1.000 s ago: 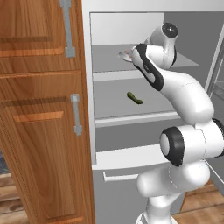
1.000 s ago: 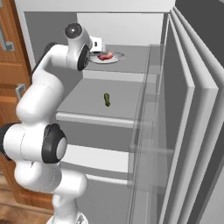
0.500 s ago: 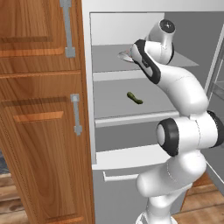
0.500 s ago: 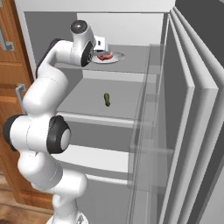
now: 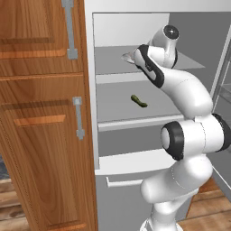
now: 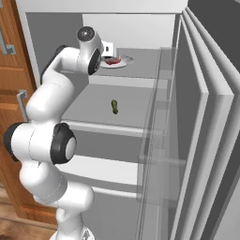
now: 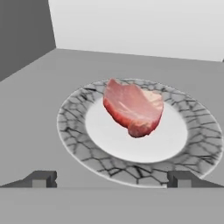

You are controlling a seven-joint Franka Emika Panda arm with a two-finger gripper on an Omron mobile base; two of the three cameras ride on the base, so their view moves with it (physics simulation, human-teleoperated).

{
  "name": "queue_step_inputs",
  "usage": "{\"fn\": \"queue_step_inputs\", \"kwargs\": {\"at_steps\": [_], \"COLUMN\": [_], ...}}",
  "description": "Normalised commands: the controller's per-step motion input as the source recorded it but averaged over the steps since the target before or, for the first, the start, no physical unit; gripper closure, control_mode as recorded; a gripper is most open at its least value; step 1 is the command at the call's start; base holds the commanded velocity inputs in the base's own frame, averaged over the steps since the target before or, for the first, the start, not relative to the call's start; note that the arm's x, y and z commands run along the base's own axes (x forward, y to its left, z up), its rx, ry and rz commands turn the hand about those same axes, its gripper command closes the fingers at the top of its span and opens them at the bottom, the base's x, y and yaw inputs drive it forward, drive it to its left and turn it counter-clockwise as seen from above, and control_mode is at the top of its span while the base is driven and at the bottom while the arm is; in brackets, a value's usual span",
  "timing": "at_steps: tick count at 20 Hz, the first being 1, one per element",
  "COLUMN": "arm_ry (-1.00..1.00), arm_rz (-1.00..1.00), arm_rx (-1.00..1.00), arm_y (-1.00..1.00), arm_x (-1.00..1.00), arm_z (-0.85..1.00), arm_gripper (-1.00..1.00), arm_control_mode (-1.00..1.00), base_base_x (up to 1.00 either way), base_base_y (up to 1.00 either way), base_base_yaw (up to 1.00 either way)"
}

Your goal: Transport the steak from the fridge to the microwave and turn on the microwave.

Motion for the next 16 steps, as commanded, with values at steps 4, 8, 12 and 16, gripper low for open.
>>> {"fn": "queue_step_inputs", "kwargs": {"at_steps": [4, 8, 12, 16], "arm_ry": [-0.02, 0.0, 0.0, 0.0], "arm_rz": [0.0, 0.0, 0.0, 0.0], "arm_rx": [0.0, 0.0, 0.0, 0.0], "arm_y": [0.0, 0.0, 0.0, 0.0], "arm_x": [0.24, 0.22, 0.2, 0.21], "arm_z": [-0.01, 0.05, 0.11, 0.14], "arm_gripper": [-1.0, -1.0, -1.0, -1.0], "arm_control_mode": [-1.0, -1.0, -1.0, -1.0], "base_base_x": [0.0, 0.0, 0.0, 0.0], "base_base_y": [0.0, 0.0, 0.0, 0.0], "base_base_yaw": [0.0, 0.0, 0.0, 0.0]}}
